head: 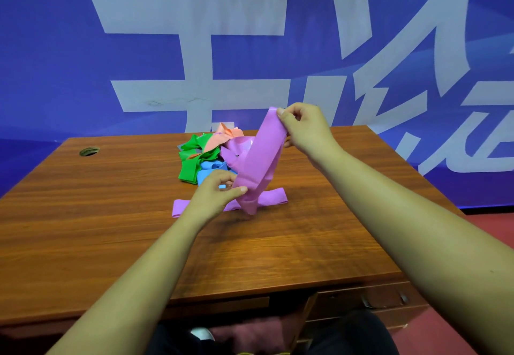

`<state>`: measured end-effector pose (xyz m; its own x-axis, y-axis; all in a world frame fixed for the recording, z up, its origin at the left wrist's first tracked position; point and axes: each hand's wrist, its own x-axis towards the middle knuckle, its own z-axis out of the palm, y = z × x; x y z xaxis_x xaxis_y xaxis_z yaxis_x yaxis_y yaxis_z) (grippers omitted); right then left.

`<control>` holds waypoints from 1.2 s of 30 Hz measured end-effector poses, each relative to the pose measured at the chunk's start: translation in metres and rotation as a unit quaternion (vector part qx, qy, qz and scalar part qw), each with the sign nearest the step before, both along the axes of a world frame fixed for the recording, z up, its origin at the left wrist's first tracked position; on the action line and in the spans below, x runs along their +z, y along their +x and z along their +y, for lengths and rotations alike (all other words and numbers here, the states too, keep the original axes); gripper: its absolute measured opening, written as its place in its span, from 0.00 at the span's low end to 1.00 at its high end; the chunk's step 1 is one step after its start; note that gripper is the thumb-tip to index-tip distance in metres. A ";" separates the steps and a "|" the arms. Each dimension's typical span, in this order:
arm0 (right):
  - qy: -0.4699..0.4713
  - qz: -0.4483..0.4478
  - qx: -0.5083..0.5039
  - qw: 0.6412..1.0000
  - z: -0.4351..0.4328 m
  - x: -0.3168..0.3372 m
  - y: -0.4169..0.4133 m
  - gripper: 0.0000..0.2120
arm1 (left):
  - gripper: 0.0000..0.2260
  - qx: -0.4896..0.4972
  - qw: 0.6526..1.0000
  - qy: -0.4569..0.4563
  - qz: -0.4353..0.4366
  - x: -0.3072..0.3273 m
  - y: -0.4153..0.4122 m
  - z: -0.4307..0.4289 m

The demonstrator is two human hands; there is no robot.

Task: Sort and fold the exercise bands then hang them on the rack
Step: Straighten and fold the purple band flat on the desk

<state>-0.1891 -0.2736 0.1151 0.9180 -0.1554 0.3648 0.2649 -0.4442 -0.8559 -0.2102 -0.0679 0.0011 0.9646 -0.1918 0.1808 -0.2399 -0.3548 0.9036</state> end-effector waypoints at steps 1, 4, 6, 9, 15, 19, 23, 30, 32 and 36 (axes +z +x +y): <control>-0.008 -0.003 -0.009 1.000 -0.001 0.000 0.001 0.16 | 0.03 0.022 0.999 0.029 -0.031 0.002 0.001 0.000; -0.020 -0.023 -0.029 0.999 -0.004 0.001 0.004 0.16 | 0.07 0.055 0.996 0.070 -0.027 -0.003 0.008 0.003; -0.019 -0.033 -0.040 0.998 -0.004 0.003 0.006 0.15 | 0.06 0.072 0.988 0.138 0.023 -0.014 0.012 0.006; -0.025 -0.040 -0.048 0.998 -0.006 0.005 0.008 0.15 | 0.06 0.078 0.989 0.045 0.119 -0.024 0.010 0.004; -0.010 -0.017 -0.059 0.998 -0.013 -0.003 0.014 0.16 | 0.08 0.025 0.876 -0.353 0.326 -0.021 0.007 0.007; 0.076 0.038 -0.073 0.994 -0.028 -0.018 0.018 0.15 | 0.10 0.001 0.814 -0.453 0.365 -0.023 0.006 0.017; 0.179 0.103 -0.079 0.975 -0.039 -0.036 0.018 0.15 | 0.07 -0.040 0.788 -0.487 0.374 -0.024 0.000 0.025; 0.285 0.138 -0.049 0.947 -0.044 -0.049 0.022 0.10 | 0.15 -0.027 0.896 -0.301 0.326 -0.033 -0.006 0.025; 0.294 0.145 -0.044 0.944 -0.045 -0.047 0.023 0.10 | 0.09 -0.039 0.921 -0.228 0.312 -0.038 -0.007 0.028; 0.304 0.146 -0.015 0.941 -0.041 -0.045 0.021 0.10 | 0.16 -0.043 0.928 -0.226 0.293 -0.040 -0.004 0.031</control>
